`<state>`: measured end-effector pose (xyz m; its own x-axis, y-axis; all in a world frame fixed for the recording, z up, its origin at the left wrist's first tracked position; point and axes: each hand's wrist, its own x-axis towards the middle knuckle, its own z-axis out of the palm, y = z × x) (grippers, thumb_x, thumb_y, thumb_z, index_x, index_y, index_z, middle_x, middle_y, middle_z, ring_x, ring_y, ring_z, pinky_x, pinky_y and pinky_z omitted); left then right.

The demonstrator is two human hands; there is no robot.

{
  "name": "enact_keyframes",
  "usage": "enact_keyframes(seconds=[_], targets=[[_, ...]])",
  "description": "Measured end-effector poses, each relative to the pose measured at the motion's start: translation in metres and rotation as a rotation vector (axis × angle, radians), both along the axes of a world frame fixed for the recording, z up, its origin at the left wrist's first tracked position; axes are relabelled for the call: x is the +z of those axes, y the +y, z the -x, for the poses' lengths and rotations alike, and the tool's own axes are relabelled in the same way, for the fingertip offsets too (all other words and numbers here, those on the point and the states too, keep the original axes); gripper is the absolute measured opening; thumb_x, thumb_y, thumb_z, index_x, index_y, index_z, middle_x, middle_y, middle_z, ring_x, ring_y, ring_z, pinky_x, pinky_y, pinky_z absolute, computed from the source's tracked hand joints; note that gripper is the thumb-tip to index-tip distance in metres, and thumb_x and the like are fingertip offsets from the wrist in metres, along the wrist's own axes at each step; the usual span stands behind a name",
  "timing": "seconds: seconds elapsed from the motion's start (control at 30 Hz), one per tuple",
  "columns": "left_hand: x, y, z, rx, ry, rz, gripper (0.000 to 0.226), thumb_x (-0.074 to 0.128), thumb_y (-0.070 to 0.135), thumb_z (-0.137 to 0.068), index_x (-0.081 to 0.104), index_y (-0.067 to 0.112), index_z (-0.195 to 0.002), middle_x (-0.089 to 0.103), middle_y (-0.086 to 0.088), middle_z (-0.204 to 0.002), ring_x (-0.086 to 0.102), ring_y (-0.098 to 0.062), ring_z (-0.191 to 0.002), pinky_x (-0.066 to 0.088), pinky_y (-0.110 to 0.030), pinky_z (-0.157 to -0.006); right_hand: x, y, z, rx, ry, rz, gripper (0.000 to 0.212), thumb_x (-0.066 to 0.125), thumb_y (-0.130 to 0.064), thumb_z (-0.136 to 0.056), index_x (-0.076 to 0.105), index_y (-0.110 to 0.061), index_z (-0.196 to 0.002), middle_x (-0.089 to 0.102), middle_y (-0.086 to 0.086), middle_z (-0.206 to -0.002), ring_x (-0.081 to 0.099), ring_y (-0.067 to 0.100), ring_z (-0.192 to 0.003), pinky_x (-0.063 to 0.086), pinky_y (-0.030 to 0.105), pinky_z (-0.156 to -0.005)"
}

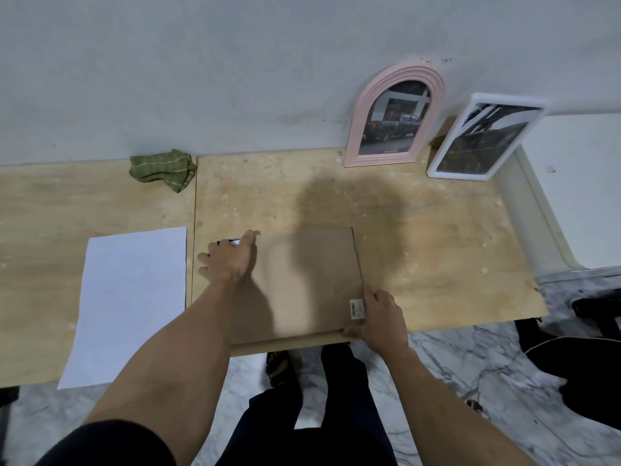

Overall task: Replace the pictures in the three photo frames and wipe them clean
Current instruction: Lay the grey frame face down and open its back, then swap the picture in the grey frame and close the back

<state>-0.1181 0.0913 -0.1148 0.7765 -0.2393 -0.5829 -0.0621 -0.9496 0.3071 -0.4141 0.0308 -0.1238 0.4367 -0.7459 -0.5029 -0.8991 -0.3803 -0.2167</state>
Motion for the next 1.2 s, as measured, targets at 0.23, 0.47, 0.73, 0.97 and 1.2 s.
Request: enact_keyframes(seconds=[0.23,0.47,0.73,0.97,1.2], targets=[[0.011,0.004,0.003,0.187,0.030,0.150,0.069,0.045,0.068,-0.091,0.063,0.012,-0.128,0.055,-0.017,-0.136,0.035,-0.035,-0.136,0.025,-0.048,-0.109,0.000,-0.003,-0.003,-0.039,-0.027,-0.047,0.114,0.079,-0.056,-0.063,0.017,-0.014,-0.150,0.039,0.007,-0.134,0.034,0.027,-0.126,0.036,0.037,-0.102],[0.020,0.021,-0.011,0.238,0.147,0.310,0.085,0.045,0.084,-0.073,0.064,0.015,-0.119,0.056,-0.017,-0.136,0.041,-0.040,-0.133,0.035,-0.060,-0.109,0.009,-0.004,-0.012,-0.345,-0.237,-0.150,0.065,0.065,-0.048,-0.075,0.050,-0.021,-0.132,0.046,0.005,-0.126,0.043,0.032,-0.120,0.041,0.044,-0.098],[0.052,0.002,-0.002,0.221,0.311,0.550,0.062,0.062,0.068,-0.080,0.063,0.006,-0.084,0.066,-0.012,-0.103,0.062,-0.035,-0.099,0.050,-0.046,-0.095,0.066,-0.045,0.001,-0.939,-0.830,-0.363,0.016,0.059,-0.014,-0.094,0.068,-0.004,-0.086,0.066,0.004,-0.074,0.059,0.017,-0.064,0.047,0.024,-0.052],[0.079,-0.024,0.056,0.120,0.517,0.715,0.019,0.065,0.028,-0.091,0.070,0.009,-0.091,0.067,-0.007,-0.083,0.061,-0.024,-0.073,0.048,-0.033,-0.071,0.091,-0.112,0.083,-0.983,-0.902,-0.300,0.015,0.057,-0.009,-0.091,0.070,-0.009,-0.085,0.063,0.006,-0.077,0.055,0.021,-0.073,0.041,0.027,-0.059],[0.063,-0.067,0.149,0.117,0.501,0.642,0.018,0.060,-0.008,-0.086,0.067,0.008,-0.093,0.063,-0.007,-0.076,0.052,-0.020,-0.062,0.047,-0.031,-0.062,0.088,-0.173,0.165,-0.961,-0.728,-0.209,0.016,0.057,-0.011,-0.092,0.068,-0.012,-0.081,0.061,0.007,-0.074,0.054,0.019,-0.064,0.040,0.028,-0.055]])
